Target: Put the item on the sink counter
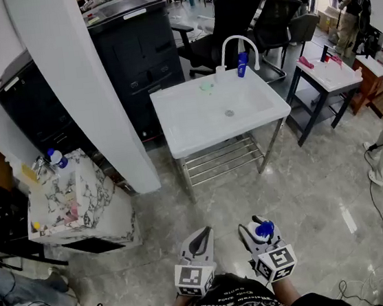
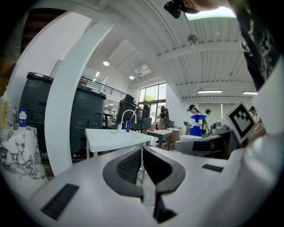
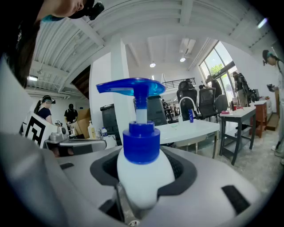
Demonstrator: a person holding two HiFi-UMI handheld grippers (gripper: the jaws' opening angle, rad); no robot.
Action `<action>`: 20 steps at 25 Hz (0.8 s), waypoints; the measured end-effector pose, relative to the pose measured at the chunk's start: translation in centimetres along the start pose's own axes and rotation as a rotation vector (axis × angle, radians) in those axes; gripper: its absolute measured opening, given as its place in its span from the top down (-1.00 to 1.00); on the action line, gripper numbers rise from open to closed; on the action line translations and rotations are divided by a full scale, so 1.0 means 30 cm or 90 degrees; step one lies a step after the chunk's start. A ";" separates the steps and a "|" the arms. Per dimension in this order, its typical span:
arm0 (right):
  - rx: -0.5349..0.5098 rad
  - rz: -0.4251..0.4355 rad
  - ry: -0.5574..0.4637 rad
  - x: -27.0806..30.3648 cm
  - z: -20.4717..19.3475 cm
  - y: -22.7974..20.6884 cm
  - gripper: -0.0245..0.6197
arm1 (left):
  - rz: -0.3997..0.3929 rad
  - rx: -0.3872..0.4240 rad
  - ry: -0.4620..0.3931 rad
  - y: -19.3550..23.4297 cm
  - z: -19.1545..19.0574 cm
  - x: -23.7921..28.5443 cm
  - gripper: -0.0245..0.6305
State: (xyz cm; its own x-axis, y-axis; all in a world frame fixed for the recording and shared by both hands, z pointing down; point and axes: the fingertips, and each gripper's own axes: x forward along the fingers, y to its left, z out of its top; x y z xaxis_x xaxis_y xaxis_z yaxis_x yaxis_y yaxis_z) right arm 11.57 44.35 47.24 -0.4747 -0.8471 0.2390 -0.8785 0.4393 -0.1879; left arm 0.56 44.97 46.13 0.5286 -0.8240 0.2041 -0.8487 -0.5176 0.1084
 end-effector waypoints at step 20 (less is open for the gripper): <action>0.039 -0.001 -0.042 0.291 0.134 0.069 0.31 | -0.055 -0.007 -0.004 0.285 0.063 0.142 0.88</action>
State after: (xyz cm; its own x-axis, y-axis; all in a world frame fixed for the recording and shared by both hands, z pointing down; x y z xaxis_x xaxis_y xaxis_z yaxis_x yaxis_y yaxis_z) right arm 5.81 36.66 45.11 -0.4664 -0.8668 0.1764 -0.8736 0.4200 -0.2460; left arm -4.43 36.59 46.10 0.6002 -0.7776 0.1872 -0.7998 -0.5846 0.1361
